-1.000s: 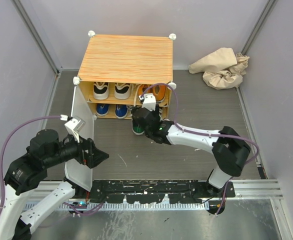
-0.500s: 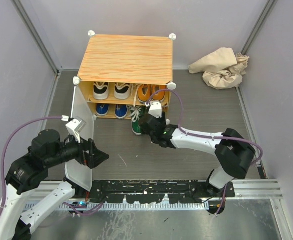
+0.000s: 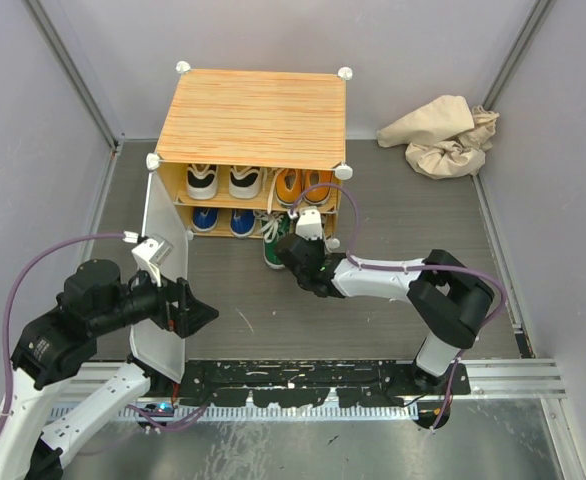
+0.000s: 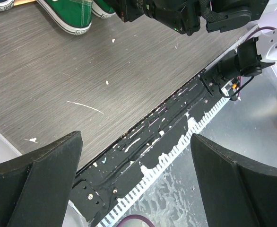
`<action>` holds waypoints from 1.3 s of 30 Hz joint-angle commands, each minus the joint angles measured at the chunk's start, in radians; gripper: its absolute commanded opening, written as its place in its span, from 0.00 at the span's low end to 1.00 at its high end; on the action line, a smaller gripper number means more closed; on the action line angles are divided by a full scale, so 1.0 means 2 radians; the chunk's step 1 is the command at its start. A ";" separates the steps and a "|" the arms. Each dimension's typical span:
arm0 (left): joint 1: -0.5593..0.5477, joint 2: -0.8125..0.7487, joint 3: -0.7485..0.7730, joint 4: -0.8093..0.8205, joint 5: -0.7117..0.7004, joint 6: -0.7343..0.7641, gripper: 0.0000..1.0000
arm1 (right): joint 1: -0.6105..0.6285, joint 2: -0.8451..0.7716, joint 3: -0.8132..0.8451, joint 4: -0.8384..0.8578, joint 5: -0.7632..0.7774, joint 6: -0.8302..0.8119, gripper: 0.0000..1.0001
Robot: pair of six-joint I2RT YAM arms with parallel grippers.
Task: Place and organize the shoes in the shoe cabinet
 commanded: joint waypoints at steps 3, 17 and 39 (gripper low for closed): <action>0.000 0.003 -0.003 0.018 -0.008 0.007 0.98 | -0.003 -0.035 -0.015 0.113 0.089 -0.076 0.01; 0.000 0.011 0.001 0.018 -0.003 0.008 0.98 | -0.068 0.032 0.035 0.235 0.022 -0.198 0.01; 0.000 0.020 -0.007 0.023 -0.007 0.011 0.98 | -0.052 0.011 0.003 0.211 -0.013 -0.180 0.70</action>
